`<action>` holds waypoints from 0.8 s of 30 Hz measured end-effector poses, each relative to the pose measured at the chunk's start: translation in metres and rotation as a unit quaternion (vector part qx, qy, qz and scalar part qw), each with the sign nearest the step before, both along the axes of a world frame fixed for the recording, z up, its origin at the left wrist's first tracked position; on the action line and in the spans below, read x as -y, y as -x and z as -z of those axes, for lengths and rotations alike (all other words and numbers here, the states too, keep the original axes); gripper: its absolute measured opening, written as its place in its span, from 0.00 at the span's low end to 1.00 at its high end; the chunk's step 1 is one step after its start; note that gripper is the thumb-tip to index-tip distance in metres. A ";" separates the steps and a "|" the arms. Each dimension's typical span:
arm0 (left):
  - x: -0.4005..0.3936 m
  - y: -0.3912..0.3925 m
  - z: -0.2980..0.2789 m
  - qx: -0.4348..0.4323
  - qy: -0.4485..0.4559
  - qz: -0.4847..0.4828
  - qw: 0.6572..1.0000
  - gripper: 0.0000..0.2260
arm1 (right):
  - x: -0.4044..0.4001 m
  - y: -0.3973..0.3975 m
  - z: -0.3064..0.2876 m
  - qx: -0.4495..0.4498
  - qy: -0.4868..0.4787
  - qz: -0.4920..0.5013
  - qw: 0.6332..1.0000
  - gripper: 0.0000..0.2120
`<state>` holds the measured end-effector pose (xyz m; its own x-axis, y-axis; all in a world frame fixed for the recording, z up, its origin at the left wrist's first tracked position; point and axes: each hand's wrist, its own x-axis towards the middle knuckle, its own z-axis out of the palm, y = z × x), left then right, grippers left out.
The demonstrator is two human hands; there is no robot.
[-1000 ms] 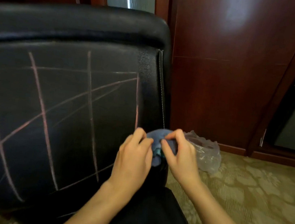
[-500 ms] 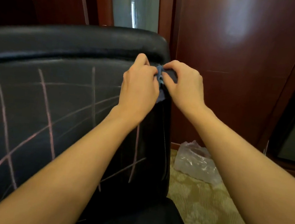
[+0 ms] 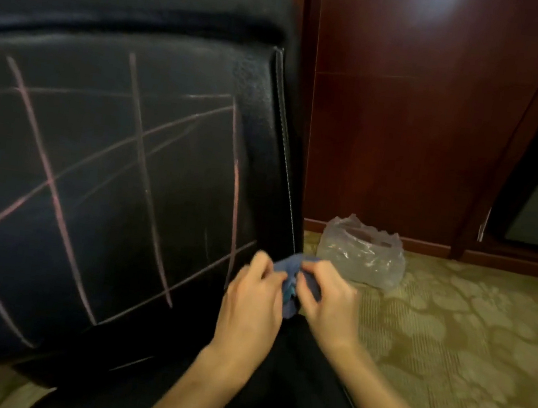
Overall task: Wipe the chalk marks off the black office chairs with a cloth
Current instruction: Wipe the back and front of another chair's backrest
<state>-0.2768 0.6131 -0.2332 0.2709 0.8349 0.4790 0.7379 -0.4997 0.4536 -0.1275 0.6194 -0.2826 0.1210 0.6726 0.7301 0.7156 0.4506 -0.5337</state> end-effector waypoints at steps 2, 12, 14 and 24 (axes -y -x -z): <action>0.011 0.003 0.034 -0.062 0.069 -0.012 0.996 0.07 | 0.018 0.001 0.034 0.027 0.072 -0.001 0.997 0.05; 0.011 -0.003 -0.051 0.112 -0.236 -0.024 0.965 0.08 | -0.006 0.000 -0.088 -0.019 -0.115 -0.016 0.993 0.07; 0.003 -0.002 -0.065 0.106 -0.236 -0.042 0.965 0.07 | -0.018 0.002 -0.104 -0.011 -0.112 -0.017 0.994 0.08; 0.007 -0.001 0.028 0.018 -0.050 -0.038 0.998 0.09 | 0.001 0.003 0.016 -0.044 0.033 0.014 0.998 0.07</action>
<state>-0.2754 0.6056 -0.2612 0.1895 0.8002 0.5690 0.7602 -0.4864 0.4308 -0.1309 0.6187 -0.2983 0.2025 0.7144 0.6698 0.6765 0.3925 -0.6232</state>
